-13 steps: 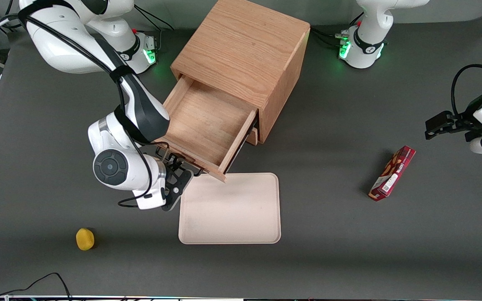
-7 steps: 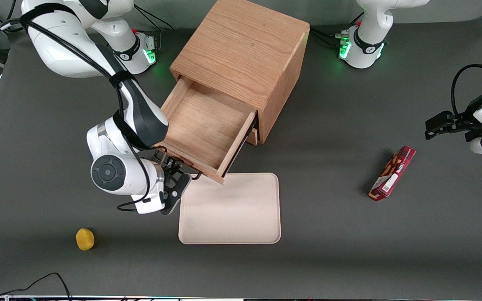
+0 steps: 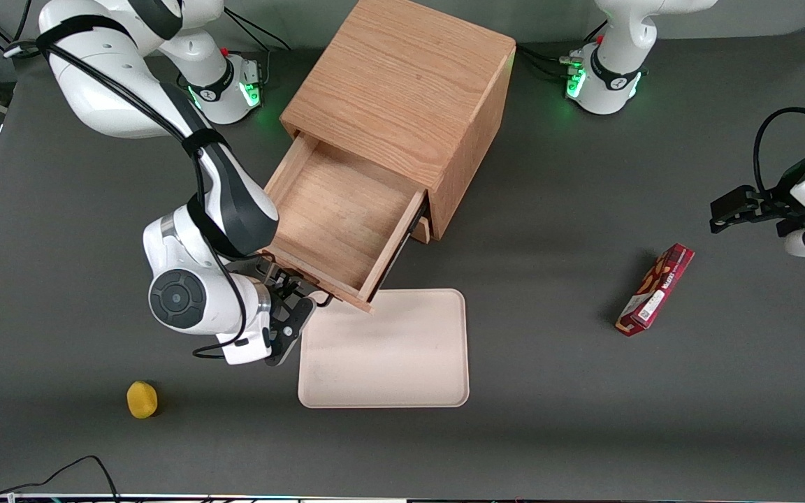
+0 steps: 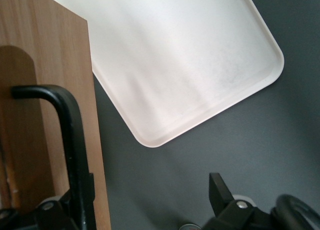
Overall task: Open upper drawer
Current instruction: 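Keep pulling the upper drawer further out with the right gripper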
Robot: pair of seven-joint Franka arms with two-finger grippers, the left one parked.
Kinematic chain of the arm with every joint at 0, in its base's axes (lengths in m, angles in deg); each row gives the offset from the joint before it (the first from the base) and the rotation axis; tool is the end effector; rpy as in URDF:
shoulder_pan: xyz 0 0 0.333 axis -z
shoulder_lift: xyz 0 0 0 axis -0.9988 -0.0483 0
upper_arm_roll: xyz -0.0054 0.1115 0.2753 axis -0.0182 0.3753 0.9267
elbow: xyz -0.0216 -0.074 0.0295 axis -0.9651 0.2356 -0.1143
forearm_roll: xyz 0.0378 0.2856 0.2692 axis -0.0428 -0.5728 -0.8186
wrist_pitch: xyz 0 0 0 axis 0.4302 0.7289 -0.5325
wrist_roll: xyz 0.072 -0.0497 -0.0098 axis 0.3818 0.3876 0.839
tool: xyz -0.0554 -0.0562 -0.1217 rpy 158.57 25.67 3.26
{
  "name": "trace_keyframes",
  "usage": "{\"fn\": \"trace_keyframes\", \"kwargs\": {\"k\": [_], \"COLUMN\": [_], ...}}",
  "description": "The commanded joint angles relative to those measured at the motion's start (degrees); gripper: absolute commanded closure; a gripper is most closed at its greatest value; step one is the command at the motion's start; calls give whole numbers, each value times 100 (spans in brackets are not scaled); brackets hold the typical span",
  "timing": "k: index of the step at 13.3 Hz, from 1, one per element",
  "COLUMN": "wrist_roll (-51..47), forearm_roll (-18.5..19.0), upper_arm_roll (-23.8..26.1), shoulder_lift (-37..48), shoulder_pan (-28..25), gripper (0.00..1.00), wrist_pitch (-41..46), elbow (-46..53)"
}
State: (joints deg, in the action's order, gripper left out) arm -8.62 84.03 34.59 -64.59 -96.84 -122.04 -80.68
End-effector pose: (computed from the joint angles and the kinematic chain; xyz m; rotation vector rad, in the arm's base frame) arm 0.6630 0.2667 0.2995 -2.6440 -1.4208 0.2107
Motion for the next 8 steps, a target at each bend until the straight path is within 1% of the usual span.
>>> {"fn": "trace_keyframes", "kwargs": {"k": [1,5,8], "wrist_roll": [223,223,232], "forearm_roll": [327,318,318], "upper_arm_roll": [-229,-220,-229], "shoulder_lift": [-257,-248,-257], "shoulder_pan": [-103,-103,-85], "gripper": [0,0,0], "wrist_pitch": [50,331,385], "elbow": [207,426,541]}}
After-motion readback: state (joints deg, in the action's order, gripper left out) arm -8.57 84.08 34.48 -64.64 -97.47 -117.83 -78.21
